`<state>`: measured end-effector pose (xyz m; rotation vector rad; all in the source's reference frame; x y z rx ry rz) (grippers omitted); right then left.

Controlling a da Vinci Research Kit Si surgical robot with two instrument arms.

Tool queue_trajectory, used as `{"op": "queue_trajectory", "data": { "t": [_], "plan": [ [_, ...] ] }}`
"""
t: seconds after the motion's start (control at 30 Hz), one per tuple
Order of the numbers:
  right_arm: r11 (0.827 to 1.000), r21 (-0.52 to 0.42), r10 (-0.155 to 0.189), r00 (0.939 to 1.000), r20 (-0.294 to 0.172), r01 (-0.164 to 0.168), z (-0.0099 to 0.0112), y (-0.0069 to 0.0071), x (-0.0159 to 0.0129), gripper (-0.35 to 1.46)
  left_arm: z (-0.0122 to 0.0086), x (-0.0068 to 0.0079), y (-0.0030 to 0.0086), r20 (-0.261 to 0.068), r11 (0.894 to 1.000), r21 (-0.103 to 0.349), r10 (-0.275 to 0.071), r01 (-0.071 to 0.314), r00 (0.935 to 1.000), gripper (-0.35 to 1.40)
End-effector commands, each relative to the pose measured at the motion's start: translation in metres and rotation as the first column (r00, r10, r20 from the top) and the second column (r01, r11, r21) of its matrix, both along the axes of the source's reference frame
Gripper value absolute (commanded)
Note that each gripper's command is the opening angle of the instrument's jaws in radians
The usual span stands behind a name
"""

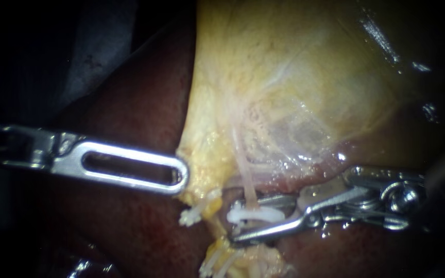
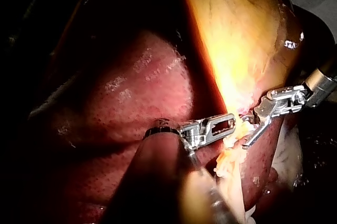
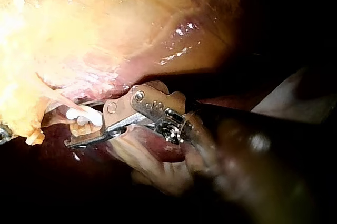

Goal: Going back second clip right tube

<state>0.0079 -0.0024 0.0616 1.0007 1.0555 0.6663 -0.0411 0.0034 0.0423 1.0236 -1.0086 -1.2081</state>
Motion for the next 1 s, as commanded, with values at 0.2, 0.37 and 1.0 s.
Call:
{"op": "queue_trajectory", "data": {
  "t": [0.2,0.37,1.0],
  "plan": [
    [0.999,-0.035,-0.005,0.9999,-0.010,0.005,0.0003,-0.0001,0.0003,0.51,0.0000,0.0000,0.0000,0.000,1.000,0.000,0.000,0.000,1.0000,-0.35],
    [0.998,-0.066,-0.011,0.9998,-0.018,0.009,0.0006,-0.0005,0.0007,0.54,0.0000,-0.0001,0.0000,0.000,1.000,0.000,0.000,0.000,1.0000,-0.35],
    [0.994,-0.105,-0.010,0.9995,-0.029,0.007,0.0003,-0.0002,-0.0008,0.56,-0.0001,-0.0001,0.0000,0.000,1.000,0.000,0.000,0.000,1.0000,-0.35]
  ]
}}
